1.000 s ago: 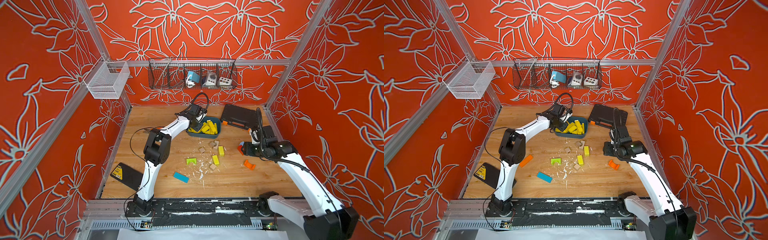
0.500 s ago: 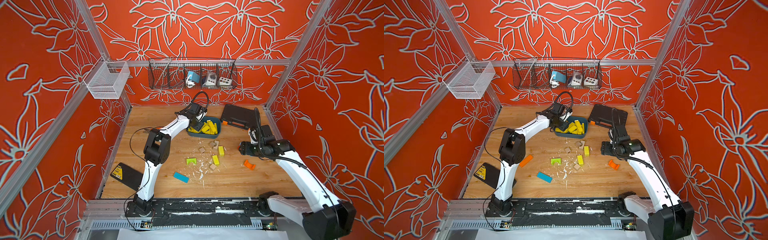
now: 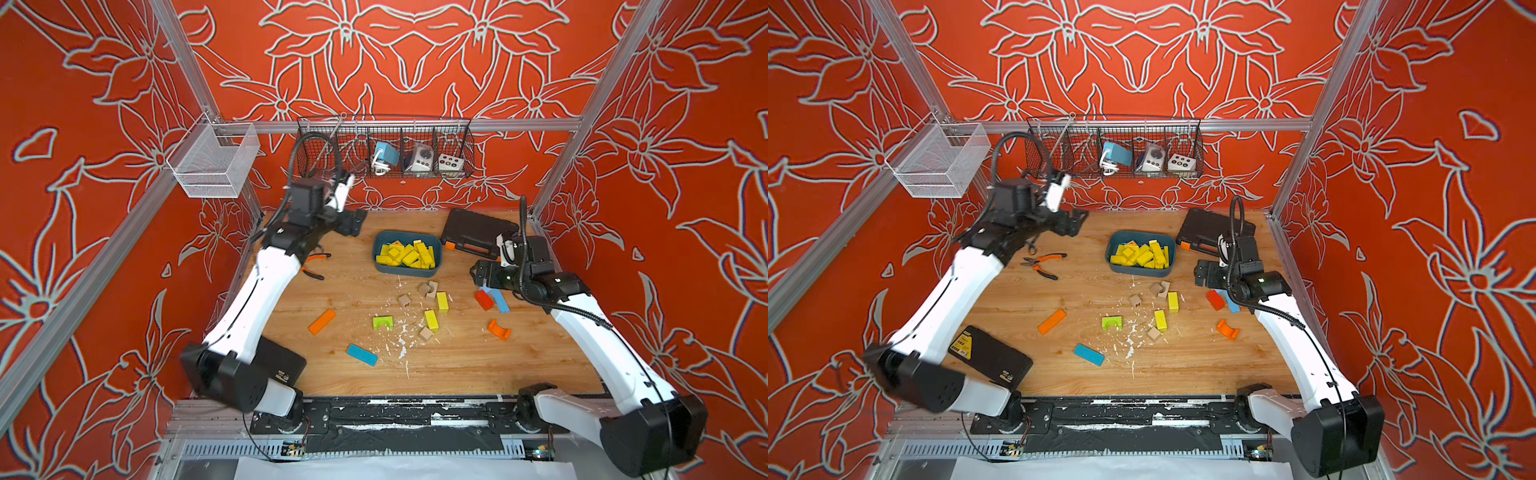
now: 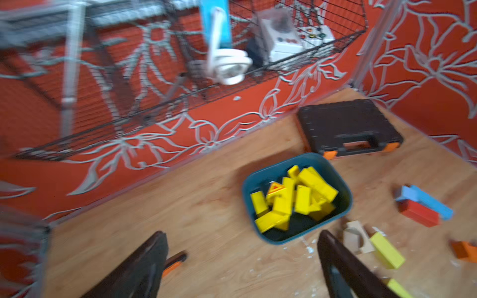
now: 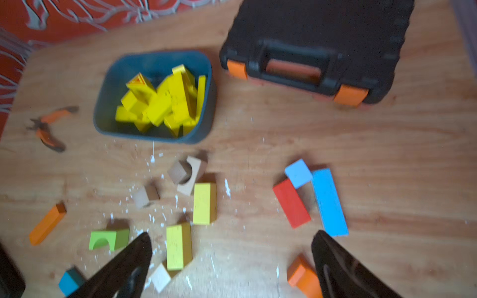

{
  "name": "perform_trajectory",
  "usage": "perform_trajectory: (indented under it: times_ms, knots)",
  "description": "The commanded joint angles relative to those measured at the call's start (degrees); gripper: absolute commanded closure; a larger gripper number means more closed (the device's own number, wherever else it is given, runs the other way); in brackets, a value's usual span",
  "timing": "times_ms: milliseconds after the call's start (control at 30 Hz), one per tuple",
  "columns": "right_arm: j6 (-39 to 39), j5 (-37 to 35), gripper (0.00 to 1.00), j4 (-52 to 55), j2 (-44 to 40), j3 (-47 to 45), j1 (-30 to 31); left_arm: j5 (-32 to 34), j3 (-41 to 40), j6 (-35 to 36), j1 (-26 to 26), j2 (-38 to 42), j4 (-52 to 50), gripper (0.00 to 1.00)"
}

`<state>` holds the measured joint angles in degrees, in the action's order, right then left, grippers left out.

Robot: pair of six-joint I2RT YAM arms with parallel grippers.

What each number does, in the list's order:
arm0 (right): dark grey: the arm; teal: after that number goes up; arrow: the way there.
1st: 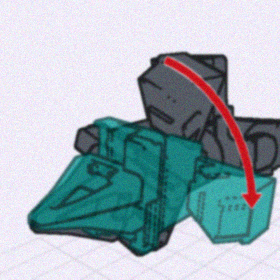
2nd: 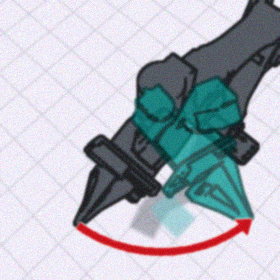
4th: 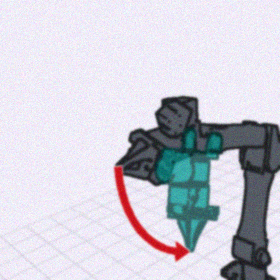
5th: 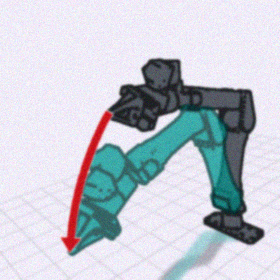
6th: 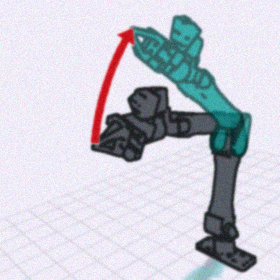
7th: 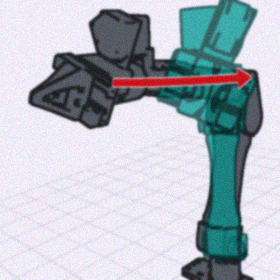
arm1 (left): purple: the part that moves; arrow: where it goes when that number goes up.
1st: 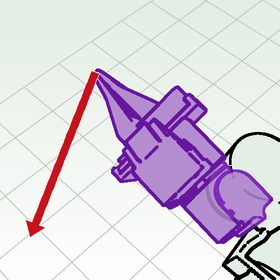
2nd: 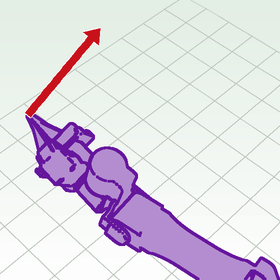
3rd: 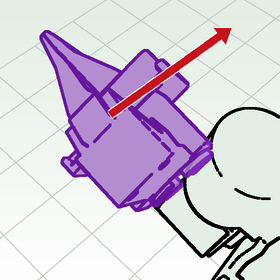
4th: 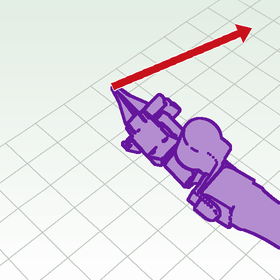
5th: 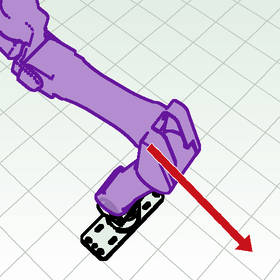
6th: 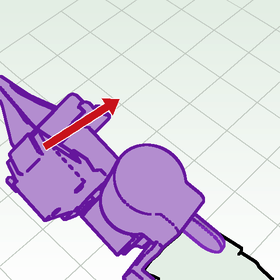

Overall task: Pick out the yellow building blocks
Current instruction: Reset both arms

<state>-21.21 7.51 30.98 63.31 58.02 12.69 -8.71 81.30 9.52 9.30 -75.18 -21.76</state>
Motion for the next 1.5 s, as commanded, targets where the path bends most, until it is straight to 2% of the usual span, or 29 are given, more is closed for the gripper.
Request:
perform_trajectory:
  times_ms: [0,133,233,300,433,567,633,767,867,1000,1100,1200,1233,1267,1333,1400,1433,1467]
  knots:
    - [3.18,-2.48,0.02,-13.97,-2.07,-4.05,-1.88,-2.16,-16.44,-4.46,-4.39,7.01,10.9,0.02]
    - [6.88,-6.39,0.02,-20.04,-3.81,-9.41,-3.15,-4.02,-34.6,-8.53,-10.82,14.51,23.6,0.02]
    - [8.43,-10.87,0.02,-22.18,-6.43,-14.25,-3.95,-5.76,-49.25,-9.75,-13.71,18.08,39.39,0.02]
    - [9.14,-14.37,0.02,-23.99,-9.36,-18.38,-4.53,-5.32,-57.07,-9.65,-14.05,17.86,48.38,0.02]
    - [9.5,-20.54,0.02,-29.12,-16.29,-26.97,-5.38,-5.36,-65.64,-10.6,-14.05,12.11,63.52,0.02]
    - [5.05,-29.44,0.02,-34.8,-17.78,-33.17,-6.38,-7.81,-67.4,-9.43,-14.05,0.12,75.03,0.01]
    - [4.3,-30.49,0.02,-36.35,-16.05,-33.93,-6.87,-5.01,-67.45,-11.78,-15.04,-3.99,79.06,0.02]
    - [6.82,-32.24,0.02,-40.57,-13.48,-35.65,-6.97,-8.04,-66.72,-10.5,-15.19,-4.76,78.39,0.02]
    - [10.57,-34.55,0.02,-47.44,-10.41,-37.77,-7.2,-7.65,-70.59,-10.57,-15.23,-2.96,83.85,0.02]
    - [16.09,-30.87,0.02,-54.63,-2.38,-36.77,-8.12,-6.86,-74.94,-10.4,-14.76,-1.61,90.1,0.02]
    - [16.01,-29.9,0.02,-61.8,4.79,-37.65,-8.55,-5.27,-76.46,-10.13,-14.11,-1.58,92.5,0.01]
    - [17.5,-27.57,0.02,-67.7,10.67,-38.03,-8.57,-4.91,-76.8,-8.26,-11.89,-6.68,98.31,0.01]
    - [17.85,-26.83,0.02,-68.65,11.64,-38.06,-8.6,-4.55,-76.33,-7.85,-11.43,-6.59,96.83,0.02]
    - [18.31,-25.89,0.02,-70.69,12.63,-38.44,-8.61,-3.3,-74.98,-6.78,-10.67,-4.59,91.13,0.02]
    - [19.24,-23.71,0.02,-75.8,15.3,-40.09,-8.56,-2.0,-76.12,-7.48,-10.2,-6.2,95.97,0.02]
    - [20.85,-22.87,0.02,-85.66,20.52,-41.6,-8.4,-1.7,-74.94,-6.93,-10.13,-4.8,91.57,0.02]
    - [20.04,-22.64,0.02,-78.45,18.2,-40.19,-8.5,-1.64,-75.58,-7.25,-10.14,-5.65,94.22,0.01]
    - [19.55,-21.65,0.02,-76.86,17.36,-39.81,-8.91,-1.8,-75.67,-7.28,-10.14,-5.6,94.0,0.01]
